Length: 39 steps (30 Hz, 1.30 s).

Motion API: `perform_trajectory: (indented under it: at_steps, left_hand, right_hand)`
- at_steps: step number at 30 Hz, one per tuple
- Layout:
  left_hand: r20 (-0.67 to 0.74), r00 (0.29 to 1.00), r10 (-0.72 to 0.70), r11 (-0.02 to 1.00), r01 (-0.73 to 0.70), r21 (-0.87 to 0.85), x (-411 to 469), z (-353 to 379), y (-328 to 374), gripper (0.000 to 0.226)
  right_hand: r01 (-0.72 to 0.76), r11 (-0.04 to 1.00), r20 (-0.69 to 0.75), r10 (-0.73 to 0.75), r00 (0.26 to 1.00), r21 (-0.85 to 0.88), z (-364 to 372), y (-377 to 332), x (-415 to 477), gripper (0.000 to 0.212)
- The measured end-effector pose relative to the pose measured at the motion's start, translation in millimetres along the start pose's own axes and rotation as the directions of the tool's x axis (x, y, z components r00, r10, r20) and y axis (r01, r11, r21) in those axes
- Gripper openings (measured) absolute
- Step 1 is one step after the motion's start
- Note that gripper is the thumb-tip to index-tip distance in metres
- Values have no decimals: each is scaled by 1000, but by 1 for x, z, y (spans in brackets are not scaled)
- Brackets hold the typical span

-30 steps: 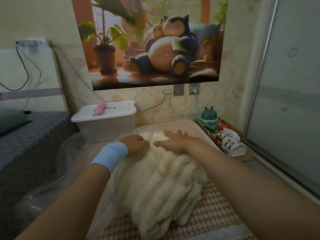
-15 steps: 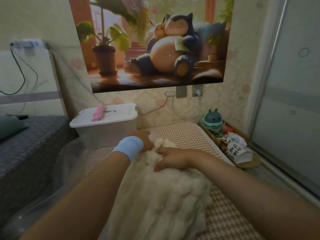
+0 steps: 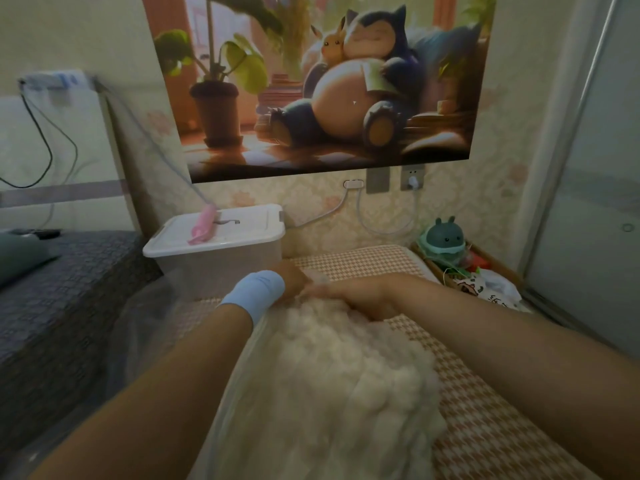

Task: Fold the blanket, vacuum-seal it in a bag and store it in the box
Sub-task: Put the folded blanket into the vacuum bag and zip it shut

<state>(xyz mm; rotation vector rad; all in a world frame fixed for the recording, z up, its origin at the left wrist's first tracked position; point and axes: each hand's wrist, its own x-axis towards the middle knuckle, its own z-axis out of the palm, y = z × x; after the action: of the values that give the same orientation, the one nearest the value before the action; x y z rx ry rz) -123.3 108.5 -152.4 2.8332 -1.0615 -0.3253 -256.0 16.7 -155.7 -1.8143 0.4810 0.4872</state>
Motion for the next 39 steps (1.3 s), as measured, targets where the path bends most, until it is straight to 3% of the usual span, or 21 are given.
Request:
perform_trajectory:
  at_steps: [4,6,9,11,12,14,16,18,19,21,22,24,26,28,31,32,35,39]
  left_hand:
    - [-188,981,41,971,-83,-224,-10,-8,4,54]
    - [-179,976,126,962,-165,-220,-28,-13,11,51]
    - [-83,976,203,948,-217,-232,-52,-3,11,51]
    - [-40,972,233,935,-235,-267,-67,8,5,48]
    - [-29,969,247,926,-245,-287,-71,14,1,46]
    - [-25,958,285,915,-279,-291,-80,17,-3,42]
    - [-115,946,304,901,-324,-287,-89,10,-6,36]
    - [-114,950,290,904,-311,-293,-91,5,-13,34]
    - [-83,938,336,916,-346,-202,-89,5,-16,33]
    - [6,925,381,919,-378,-113,-86,8,-24,33]
    - [29,924,381,924,-380,-52,-83,12,-28,34]
    - [-66,963,263,963,-258,73,-84,14,-34,45]
    - [-175,984,17,999,-10,45,-99,15,-40,72]
    - [-121,986,-114,993,117,24,-113,23,-46,96]
    - [190,981,-27,999,32,-26,-129,32,-40,109]
    - [208,978,13,999,-5,-41,-128,33,-37,113]
    - [115,986,121,993,-118,-28,-104,41,-19,109]
    - [53,954,296,954,-298,41,-65,42,25,98]
  right_hand:
    - [77,890,-145,-158,977,-450,34,-5,-2,62]
    - [135,772,-136,-276,951,-621,46,-7,2,69]
    - [172,670,-116,-362,925,-722,51,2,14,63]
    - [166,698,-123,-344,931,-696,49,13,29,53]
    - [176,761,-111,-310,944,-625,45,17,31,50]
    - [187,919,-68,-223,972,-348,29,17,22,47]
    - [172,979,-52,-179,983,-113,8,11,11,35]
    - [123,992,-257,-124,958,-21,-12,0,10,21]
    - [92,996,-401,-86,912,-3,-18,-7,10,19]
    - [38,999,-587,-48,809,-29,-24,-18,14,31]
    - [-2,998,-567,-30,823,-57,-24,-22,18,42]
    - [-86,992,-383,45,923,-90,-14,-26,24,62]
    - [-106,987,-239,74,968,-121,1,-23,31,68]
    - [-5,986,-253,-38,967,-166,9,-17,35,67]
    - [32,994,-329,-63,942,-101,1,-4,35,62]
    - [15,996,-362,-48,931,-93,-4,3,33,58]
    - [-43,998,-488,16,873,-45,-23,30,18,52]
    - [-67,987,-640,146,754,146,-52,76,-7,40]
